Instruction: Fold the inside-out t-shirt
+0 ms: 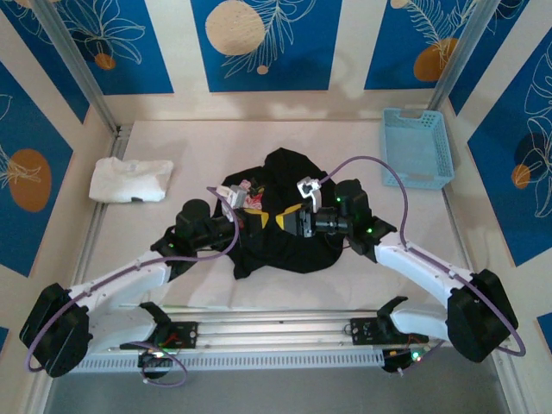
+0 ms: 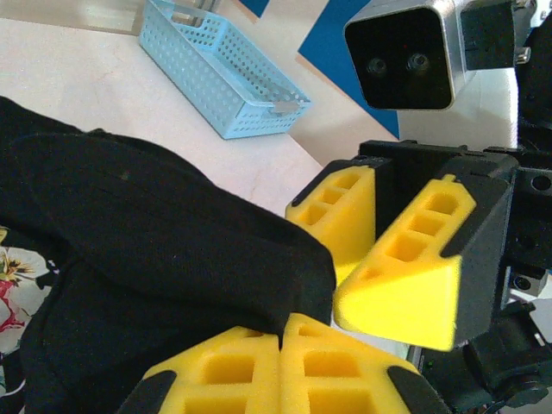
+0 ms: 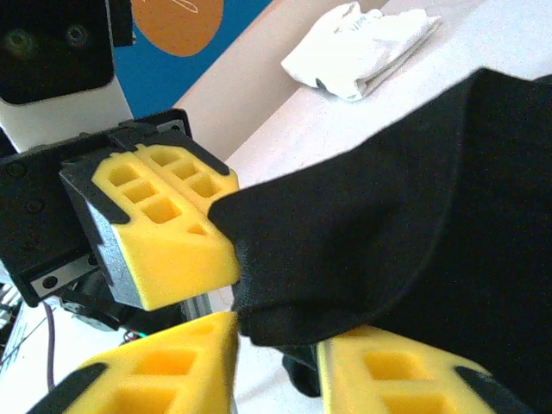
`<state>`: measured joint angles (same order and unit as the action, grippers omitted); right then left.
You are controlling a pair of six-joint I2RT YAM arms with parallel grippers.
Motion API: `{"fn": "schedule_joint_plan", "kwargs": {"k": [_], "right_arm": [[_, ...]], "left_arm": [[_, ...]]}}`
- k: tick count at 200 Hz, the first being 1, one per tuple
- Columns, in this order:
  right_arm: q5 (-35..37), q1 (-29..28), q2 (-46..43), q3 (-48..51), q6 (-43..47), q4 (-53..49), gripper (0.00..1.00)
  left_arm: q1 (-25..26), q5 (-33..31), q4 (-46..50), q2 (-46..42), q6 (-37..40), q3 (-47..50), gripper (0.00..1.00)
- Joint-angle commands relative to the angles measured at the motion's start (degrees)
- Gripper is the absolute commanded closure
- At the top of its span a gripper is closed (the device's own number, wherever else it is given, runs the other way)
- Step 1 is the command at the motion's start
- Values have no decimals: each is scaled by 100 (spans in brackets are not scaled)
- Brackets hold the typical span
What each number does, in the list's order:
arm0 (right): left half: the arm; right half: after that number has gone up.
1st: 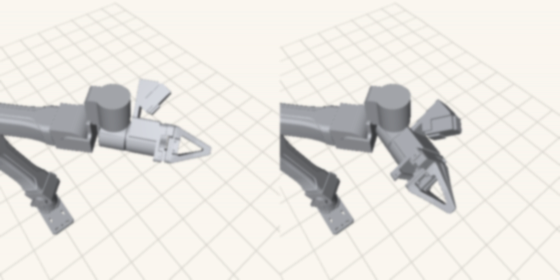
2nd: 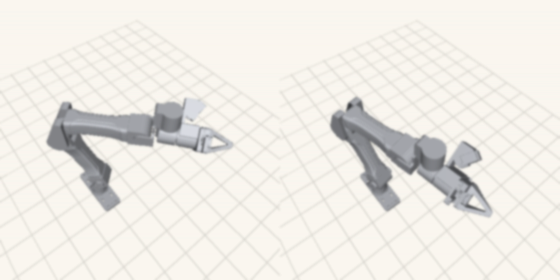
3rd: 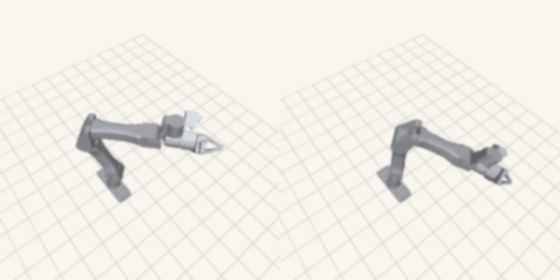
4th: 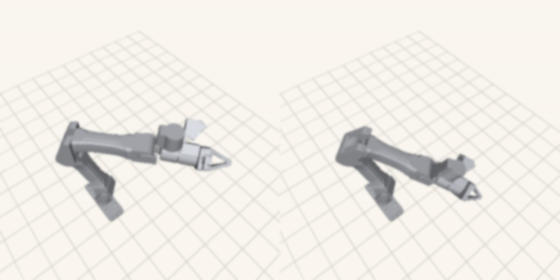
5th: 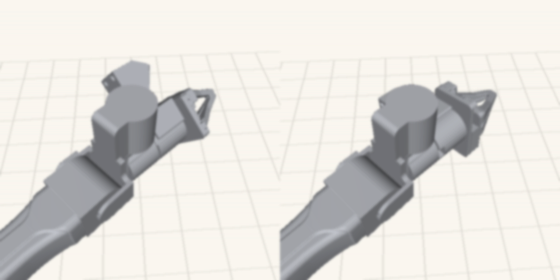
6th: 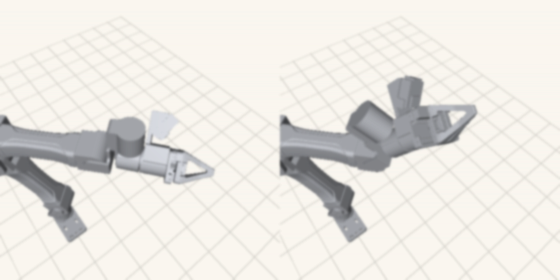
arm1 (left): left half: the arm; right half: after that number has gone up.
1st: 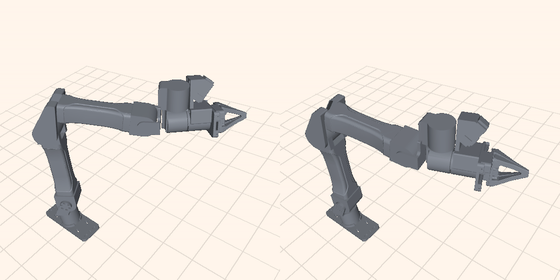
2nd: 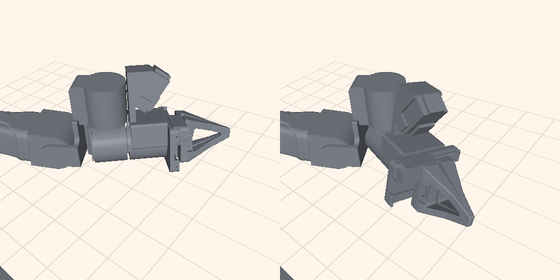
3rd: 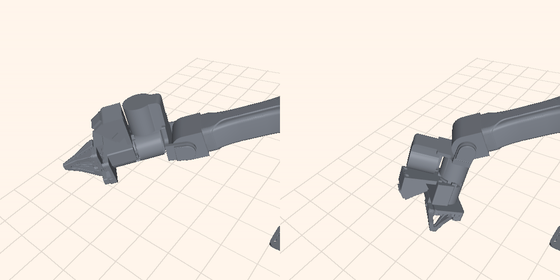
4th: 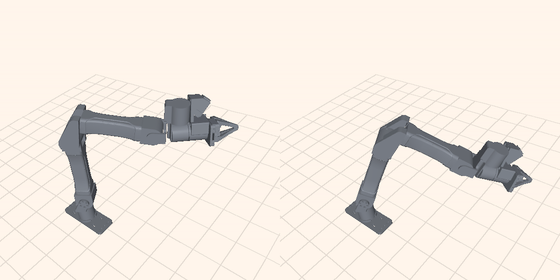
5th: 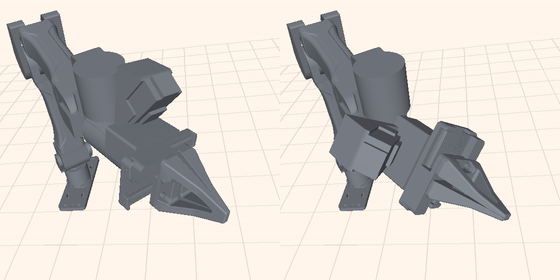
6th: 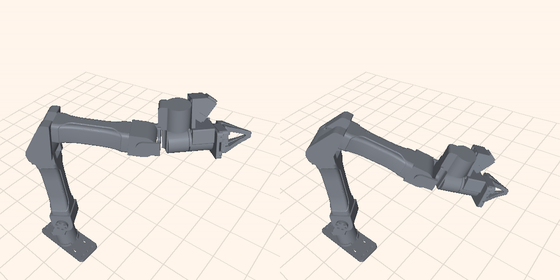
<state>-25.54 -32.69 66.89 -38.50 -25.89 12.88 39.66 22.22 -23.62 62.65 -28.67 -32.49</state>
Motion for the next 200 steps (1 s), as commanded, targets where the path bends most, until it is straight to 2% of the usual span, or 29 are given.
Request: {"fn": "schedule_joint_plan", "kwargs": {"k": [1,29,59,136,200], "right_arm": [[-76,-45,-18,-95,-13,197,74],[-32,-45,-36,-105,3,145,83],[-62,-58,-40,-113,20,149,100],[-270,217,-624,-220,535,-829,100],[-601,283,-694,-323,504,-872,100]], "left_arm": [[15,-9,-200,-112,-34,56,100],[14,2,-205,-113,-33,53,100],[15,-15,-199,-108,-34,71,100],[-106,-454,96,-306,60,162,100],[-136,-403,262,-234,175,112,100]]}}
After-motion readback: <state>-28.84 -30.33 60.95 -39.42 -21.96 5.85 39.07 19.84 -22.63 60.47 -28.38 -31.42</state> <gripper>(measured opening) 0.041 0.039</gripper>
